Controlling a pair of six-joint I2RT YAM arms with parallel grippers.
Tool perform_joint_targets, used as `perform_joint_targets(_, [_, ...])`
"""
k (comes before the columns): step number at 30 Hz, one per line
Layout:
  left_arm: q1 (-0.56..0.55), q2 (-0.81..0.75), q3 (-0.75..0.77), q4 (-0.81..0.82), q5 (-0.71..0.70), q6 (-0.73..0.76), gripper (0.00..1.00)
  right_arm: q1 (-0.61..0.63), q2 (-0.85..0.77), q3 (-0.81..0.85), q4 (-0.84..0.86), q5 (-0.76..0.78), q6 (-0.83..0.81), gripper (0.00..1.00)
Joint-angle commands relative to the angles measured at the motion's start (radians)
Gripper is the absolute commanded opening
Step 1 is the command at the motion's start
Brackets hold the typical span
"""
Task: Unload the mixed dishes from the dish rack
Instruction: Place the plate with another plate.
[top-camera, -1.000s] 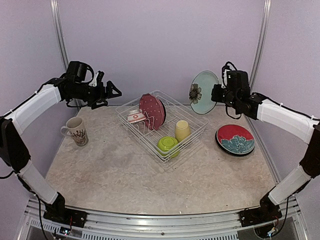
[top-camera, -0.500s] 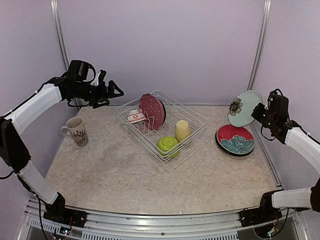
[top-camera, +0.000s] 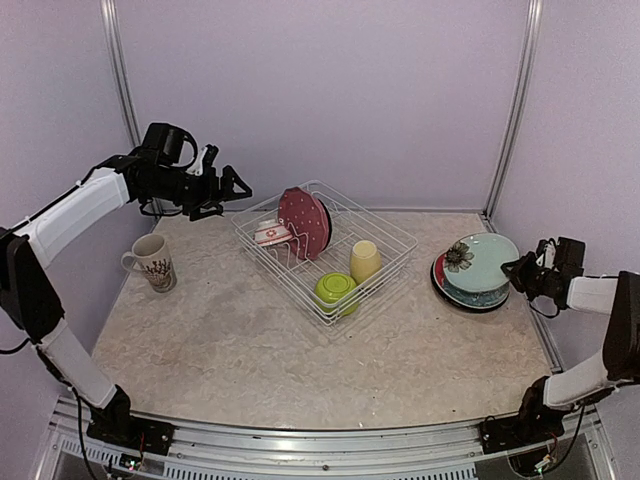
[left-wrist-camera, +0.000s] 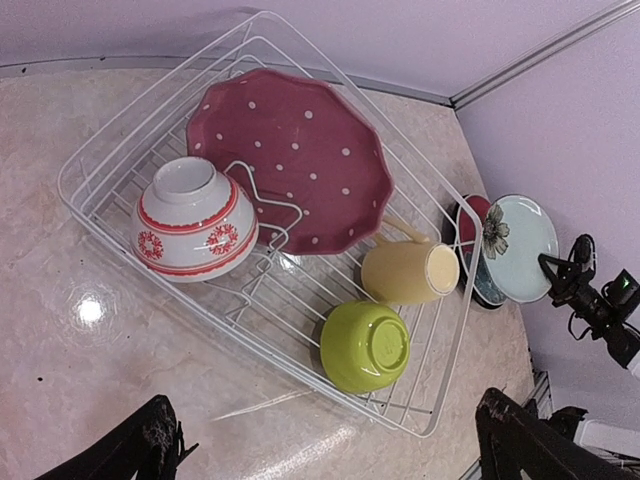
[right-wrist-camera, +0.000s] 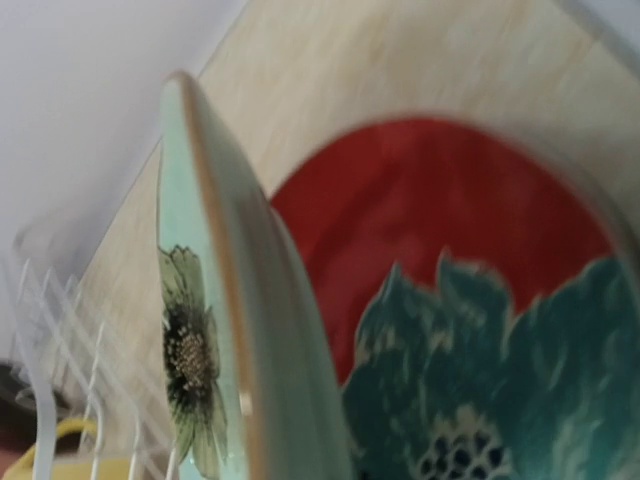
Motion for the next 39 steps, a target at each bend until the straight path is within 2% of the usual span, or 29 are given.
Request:
perform_joint_targets(1, [-0.011,0.017,0.033,-0.028,-0.013,0.018,0.99,-0.014,0.045,-0.017,0.262,-0.199,0.051,0.00])
perform_joint_targets(13, [-0.010,0.023,0.036,-0.031,-0.018,0.022,0.99,-0.029,0.158,-0.031,0.326,-0.211,0.037,0.00])
perform_joint_targets(24, [-0.012,0.020,0.037,-0.034,-0.022,0.026,0.99,-0.036,0.232,-0.006,0.306,-0.178,-0.024,0.01])
perform_joint_targets(27, [-0.013,0.019,0.037,-0.034,-0.024,0.028,0.99,-0.036,0.238,-0.003,0.282,-0.158,-0.046,0.07])
perform_joint_targets(30, [-0.014,0.017,0.037,-0.036,-0.024,0.029,0.99,-0.036,0.240,0.007,0.231,-0.130,-0.088,0.20])
perform_joint_targets(33, [-0.017,0.016,0.037,-0.036,-0.033,0.033,0.99,-0.035,0.229,0.027,0.139,-0.076,-0.149,0.28])
perform_joint_targets(39, [-0.061,-0.055,-0.011,0.031,-0.164,0.091,0.99,-0.029,0.177,0.066,-0.031,0.028,-0.247,0.46])
